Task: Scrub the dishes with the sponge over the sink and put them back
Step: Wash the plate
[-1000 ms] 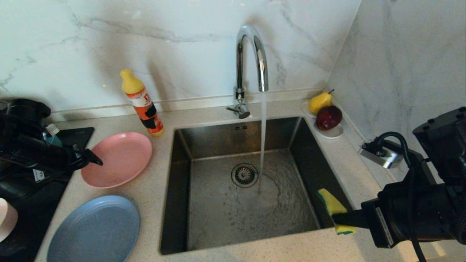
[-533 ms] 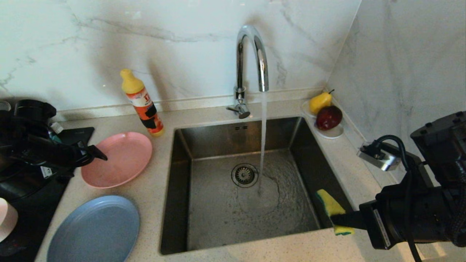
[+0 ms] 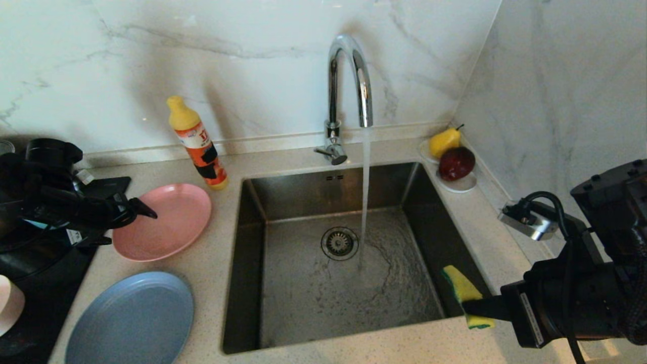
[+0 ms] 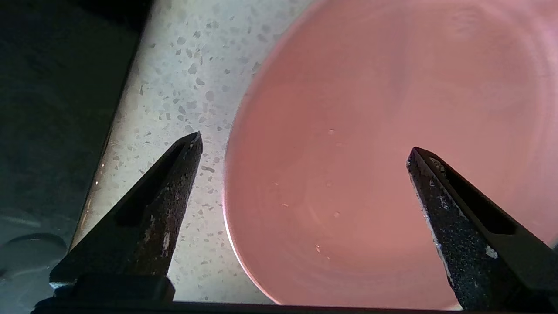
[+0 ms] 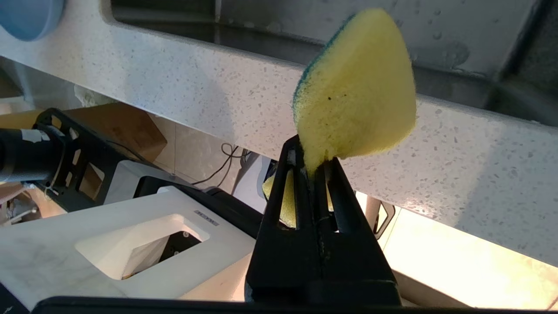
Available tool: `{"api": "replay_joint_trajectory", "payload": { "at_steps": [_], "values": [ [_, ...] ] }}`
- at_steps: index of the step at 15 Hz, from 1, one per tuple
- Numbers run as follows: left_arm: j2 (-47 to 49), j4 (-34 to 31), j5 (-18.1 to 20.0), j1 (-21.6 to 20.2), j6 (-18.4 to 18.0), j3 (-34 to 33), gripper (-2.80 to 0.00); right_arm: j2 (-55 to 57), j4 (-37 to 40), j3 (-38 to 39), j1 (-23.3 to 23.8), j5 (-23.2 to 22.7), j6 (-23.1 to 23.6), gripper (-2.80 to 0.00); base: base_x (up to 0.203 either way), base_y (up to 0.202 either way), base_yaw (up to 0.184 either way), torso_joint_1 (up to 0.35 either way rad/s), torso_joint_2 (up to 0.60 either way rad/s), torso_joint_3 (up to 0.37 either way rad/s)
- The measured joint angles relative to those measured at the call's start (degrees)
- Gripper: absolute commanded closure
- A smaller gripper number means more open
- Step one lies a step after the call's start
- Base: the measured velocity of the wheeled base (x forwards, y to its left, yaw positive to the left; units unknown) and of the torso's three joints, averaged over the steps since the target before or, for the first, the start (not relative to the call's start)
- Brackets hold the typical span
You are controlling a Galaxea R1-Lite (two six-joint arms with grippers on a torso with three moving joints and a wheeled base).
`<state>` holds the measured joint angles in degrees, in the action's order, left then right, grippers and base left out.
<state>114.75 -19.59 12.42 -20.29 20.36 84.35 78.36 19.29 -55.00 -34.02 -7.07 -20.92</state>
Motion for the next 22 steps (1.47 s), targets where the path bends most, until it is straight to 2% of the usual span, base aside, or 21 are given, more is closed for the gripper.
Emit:
{"api": "replay_joint_trajectory", "payload": {
  "at_steps": [5, 6, 17, 22],
  "values": [
    [1.0, 0.02, 0.04, 0.06, 0.52, 0.63, -2.8, -0.2, -0.07, 0.39, 0.61, -0.04, 0.02, 0.0, 0.0, 0.0, 0.0, 0.0, 0.0, 0.0],
    [1.04, 0.02, 0.02, 0.09, 0.58, 0.81, 0.0, -0.2, 0.0, 0.42, 0.61, -0.03, 0.02, 0.0, 0.0, 0.0, 0.0, 0.0, 0.0, 0.0],
    [1.51, 0.08, -0.83, -0.11, 0.42, 1.93, 0.0, -0.48, -1.18, 0.61, 0.78, 0.02, -0.01, 0.0, 0.0, 0.0, 0.0, 0.0, 0.0, 0.0],
    [1.2, -0.03, -0.94, -1.74, 0.28, 2.28, 0.0, -0.48, -1.21, 0.53, 0.83, -0.06, -0.05, 0.0, 0.0, 0.0, 0.0, 0.0, 0.0, 0.0]
  ]
}}
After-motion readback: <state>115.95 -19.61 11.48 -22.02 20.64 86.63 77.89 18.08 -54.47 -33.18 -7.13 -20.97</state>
